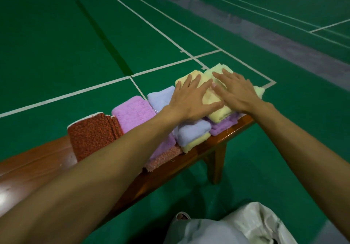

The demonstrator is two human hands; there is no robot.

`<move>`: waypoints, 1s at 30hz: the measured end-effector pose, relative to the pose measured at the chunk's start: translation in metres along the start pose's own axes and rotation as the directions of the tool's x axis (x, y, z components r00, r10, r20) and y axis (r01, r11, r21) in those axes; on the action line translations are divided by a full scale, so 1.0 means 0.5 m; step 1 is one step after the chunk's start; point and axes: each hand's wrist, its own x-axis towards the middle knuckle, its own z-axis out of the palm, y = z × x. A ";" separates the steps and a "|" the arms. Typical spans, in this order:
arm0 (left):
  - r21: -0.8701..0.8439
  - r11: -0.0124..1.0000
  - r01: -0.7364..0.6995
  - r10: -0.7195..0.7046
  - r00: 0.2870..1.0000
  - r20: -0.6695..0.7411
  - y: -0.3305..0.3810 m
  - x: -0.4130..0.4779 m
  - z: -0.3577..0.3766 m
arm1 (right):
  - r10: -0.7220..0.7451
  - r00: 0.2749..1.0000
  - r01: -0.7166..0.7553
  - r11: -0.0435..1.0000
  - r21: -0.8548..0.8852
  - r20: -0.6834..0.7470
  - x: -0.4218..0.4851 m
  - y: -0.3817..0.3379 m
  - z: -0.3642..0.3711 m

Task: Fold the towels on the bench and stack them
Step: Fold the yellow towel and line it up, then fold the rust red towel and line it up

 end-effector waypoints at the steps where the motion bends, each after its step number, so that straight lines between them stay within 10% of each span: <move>1: -0.016 1.000 0.011 -0.011 1.000 -0.008 -0.006 -0.012 -0.015 | -0.016 1.000 0.017 1.000 0.017 -0.018 -0.004 -0.012 -0.010; 30: 0.105 0.847 0.520 -0.476 0.833 -0.282 -0.516 -0.880 -0.315 | -0.669 0.742 0.656 0.740 0.149 0.056 -0.178 -0.897 0.182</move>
